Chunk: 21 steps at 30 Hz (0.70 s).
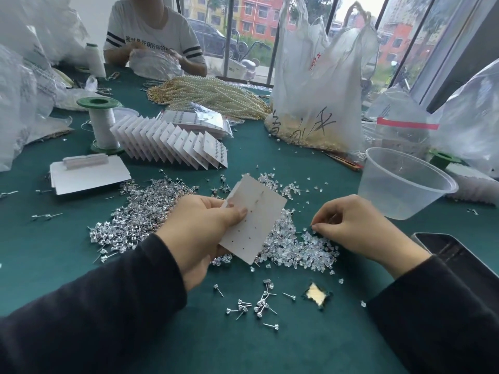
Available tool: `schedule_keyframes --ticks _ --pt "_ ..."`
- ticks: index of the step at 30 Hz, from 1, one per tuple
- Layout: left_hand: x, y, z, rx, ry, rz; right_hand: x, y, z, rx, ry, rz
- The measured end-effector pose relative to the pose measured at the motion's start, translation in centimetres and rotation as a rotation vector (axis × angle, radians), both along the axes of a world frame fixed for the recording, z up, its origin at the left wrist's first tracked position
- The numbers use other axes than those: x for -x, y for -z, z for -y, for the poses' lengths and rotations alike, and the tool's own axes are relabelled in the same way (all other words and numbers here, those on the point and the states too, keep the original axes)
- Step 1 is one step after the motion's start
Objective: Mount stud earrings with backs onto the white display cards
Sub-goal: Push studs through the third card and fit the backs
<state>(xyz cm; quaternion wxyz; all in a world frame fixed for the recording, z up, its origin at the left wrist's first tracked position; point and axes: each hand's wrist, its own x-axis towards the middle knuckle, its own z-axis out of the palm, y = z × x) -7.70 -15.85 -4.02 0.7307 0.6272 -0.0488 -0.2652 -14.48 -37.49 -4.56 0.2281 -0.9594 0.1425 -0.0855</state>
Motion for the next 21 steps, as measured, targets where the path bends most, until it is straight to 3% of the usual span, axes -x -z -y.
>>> schedule_keyframes --ticks 4,7,11,21 --pt "0.2 0.3 0.2 -0.01 0.0 0.033 -0.1 -0.1 -0.7 0.034 -0.013 0.05" --pt "0.3 0.5 0.3 -0.041 -0.021 0.095 0.1 -0.7 -2.7 -0.016 -0.037 0.374" --pt "0.3 0.8 0.5 -0.067 -0.036 0.169 0.6 -1.2 -6.9 -0.012 -0.252 0.701" --pt "0.5 1.0 0.5 -0.141 -0.072 0.335 0.0 0.4 -9.0 0.014 -0.326 0.698"
